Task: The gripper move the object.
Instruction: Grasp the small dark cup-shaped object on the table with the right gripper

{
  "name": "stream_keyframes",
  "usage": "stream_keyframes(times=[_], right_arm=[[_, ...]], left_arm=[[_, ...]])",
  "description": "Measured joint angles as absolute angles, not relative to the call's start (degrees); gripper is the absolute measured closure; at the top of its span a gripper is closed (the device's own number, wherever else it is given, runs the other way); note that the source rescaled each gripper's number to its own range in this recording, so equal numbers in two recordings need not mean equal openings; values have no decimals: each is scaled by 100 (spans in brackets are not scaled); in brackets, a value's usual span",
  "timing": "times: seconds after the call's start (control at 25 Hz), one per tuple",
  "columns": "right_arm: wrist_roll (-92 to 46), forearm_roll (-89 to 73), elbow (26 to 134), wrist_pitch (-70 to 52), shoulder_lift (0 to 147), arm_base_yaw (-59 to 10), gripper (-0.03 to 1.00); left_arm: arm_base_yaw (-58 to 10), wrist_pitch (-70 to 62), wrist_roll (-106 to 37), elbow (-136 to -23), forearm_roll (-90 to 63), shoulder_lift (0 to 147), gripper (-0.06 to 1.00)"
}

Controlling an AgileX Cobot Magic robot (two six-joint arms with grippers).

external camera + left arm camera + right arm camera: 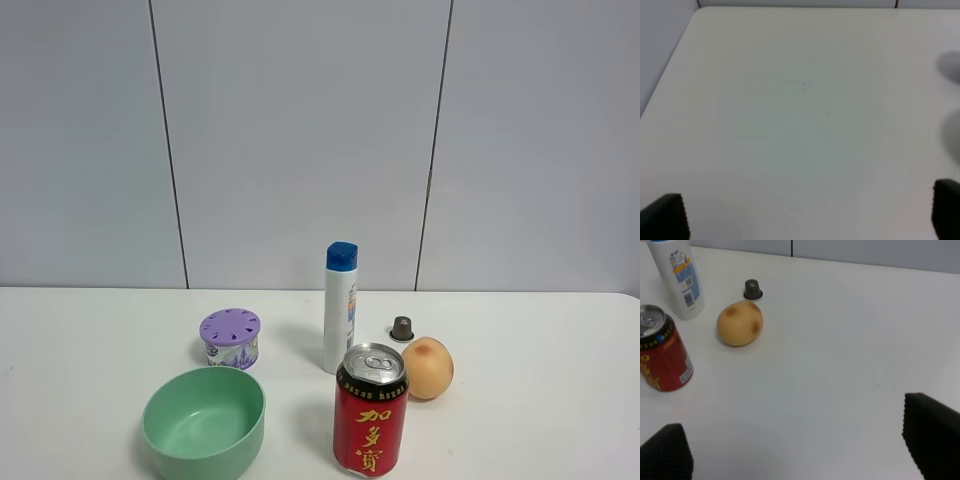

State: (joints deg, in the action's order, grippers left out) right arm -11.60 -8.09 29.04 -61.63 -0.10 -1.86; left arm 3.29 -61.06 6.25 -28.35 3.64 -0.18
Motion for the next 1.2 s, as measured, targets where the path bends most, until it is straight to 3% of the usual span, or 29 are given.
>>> stream_keyframes(times=[1.0,1.2], right_arm=[[-1058,-1231,2904,-6095,-4,-186,16],[-985,-1388,2955,-6048,596,-186,18]], left_arm=[[329,-6106,625,-2835,364,-18,-6],[329,-6106,625,-2835,364,-18,-6]])
